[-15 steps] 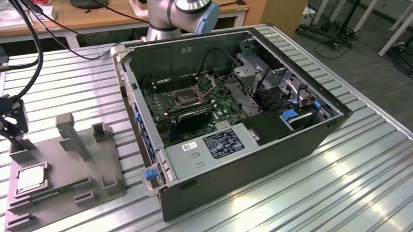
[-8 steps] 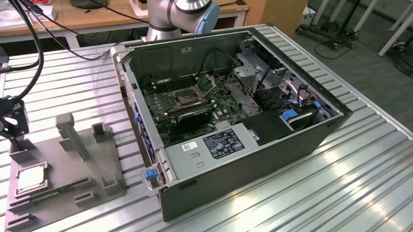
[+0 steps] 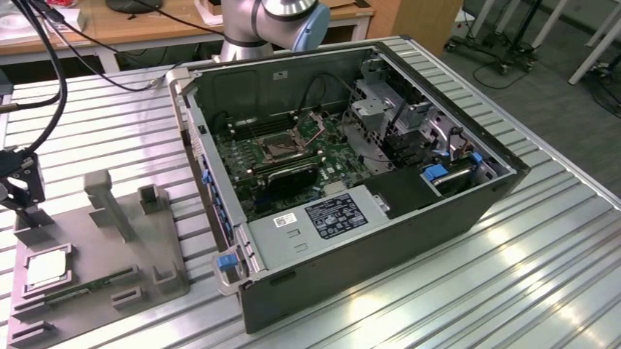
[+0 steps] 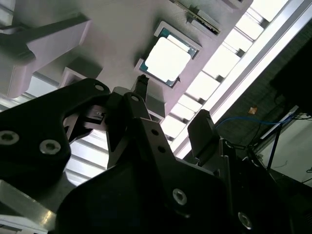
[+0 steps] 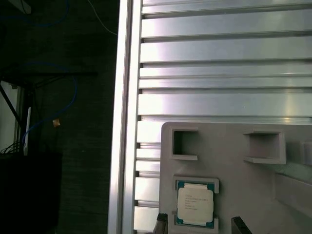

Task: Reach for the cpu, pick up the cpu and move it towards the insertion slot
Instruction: 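Pick up the cpu and move it towards the insertion slot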

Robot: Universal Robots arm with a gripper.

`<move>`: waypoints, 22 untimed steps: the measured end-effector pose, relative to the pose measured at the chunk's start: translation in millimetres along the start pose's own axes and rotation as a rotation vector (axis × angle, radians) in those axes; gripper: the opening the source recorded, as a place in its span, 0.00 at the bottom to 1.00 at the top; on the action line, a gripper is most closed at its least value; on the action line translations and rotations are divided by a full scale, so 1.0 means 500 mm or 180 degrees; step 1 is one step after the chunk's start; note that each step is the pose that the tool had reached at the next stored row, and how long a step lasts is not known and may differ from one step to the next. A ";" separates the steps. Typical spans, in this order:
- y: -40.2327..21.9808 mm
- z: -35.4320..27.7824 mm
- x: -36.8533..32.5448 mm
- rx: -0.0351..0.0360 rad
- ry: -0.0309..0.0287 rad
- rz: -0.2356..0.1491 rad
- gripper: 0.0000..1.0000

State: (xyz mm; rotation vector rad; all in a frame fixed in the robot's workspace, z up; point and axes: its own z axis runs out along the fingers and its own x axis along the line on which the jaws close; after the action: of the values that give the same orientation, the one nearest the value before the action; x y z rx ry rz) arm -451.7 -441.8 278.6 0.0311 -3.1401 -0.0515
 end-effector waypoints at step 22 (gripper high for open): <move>-0.003 0.042 0.000 0.0000 0.0000 0.0000 0.60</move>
State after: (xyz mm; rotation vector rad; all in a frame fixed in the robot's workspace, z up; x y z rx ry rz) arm -451.7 -442.7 257.7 0.0310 -3.1401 -0.0514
